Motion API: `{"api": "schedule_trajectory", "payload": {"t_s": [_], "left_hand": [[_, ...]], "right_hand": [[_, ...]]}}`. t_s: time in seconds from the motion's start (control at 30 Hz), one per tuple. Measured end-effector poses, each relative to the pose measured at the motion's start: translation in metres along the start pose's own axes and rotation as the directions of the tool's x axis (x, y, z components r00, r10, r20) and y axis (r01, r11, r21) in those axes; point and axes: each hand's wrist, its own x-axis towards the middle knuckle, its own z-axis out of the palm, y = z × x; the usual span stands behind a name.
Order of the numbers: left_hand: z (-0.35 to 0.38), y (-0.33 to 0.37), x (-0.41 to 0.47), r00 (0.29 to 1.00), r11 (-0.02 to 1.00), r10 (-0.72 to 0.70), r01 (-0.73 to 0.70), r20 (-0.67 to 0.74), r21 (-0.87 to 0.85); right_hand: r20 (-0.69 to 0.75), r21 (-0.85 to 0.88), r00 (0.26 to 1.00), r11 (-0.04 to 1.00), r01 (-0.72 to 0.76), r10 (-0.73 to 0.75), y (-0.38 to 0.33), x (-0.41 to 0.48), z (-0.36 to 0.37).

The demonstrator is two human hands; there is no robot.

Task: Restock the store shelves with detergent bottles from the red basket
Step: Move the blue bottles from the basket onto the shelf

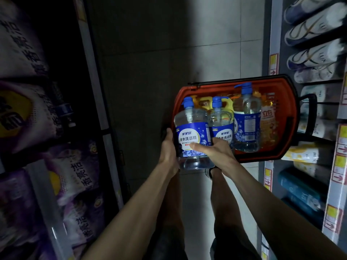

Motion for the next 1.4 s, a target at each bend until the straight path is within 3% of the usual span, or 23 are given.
{"api": "schedule_trajectory", "payload": {"t_s": [0.27,0.43,0.6,0.83,1.1,1.27,1.4], "left_hand": [[0.001,0.008,-0.088,0.989,0.989,0.138,-0.135,0.058,-0.053],[0.009,0.017,-0.185,0.939,0.963,0.269,-0.258,0.214,-0.079],[0.013,0.019,-0.273,0.813,0.906,0.398,-0.421,0.426,-0.045],[0.029,0.04,-0.378,0.666,0.752,0.566,-0.659,0.485,0.027],[0.064,0.054,-0.467,0.554,0.706,0.474,-0.703,0.684,0.08],[0.08,0.057,-0.505,0.461,0.629,0.549,-0.777,0.697,0.019],[0.084,0.056,-0.526,0.384,0.534,0.642,-0.845,0.663,-0.029]], "right_hand": [[0.061,0.253,0.992,0.963,0.095,-0.114,-0.011,-0.081,-0.021],[0.068,0.301,0.971,0.932,0.2,-0.23,-0.051,-0.164,-0.04],[0.087,0.279,0.894,0.872,0.401,-0.439,-0.103,-0.251,-0.055],[0.009,0.316,0.792,0.753,0.577,-0.61,-0.146,-0.358,-0.077],[-0.033,0.274,0.71,0.677,0.683,-0.703,-0.188,-0.442,-0.112],[0.01,0.22,0.639,0.625,0.749,-0.769,-0.214,-0.476,-0.13],[0.125,0.139,0.567,0.581,0.802,-0.814,-0.232,-0.494,-0.138]]}}
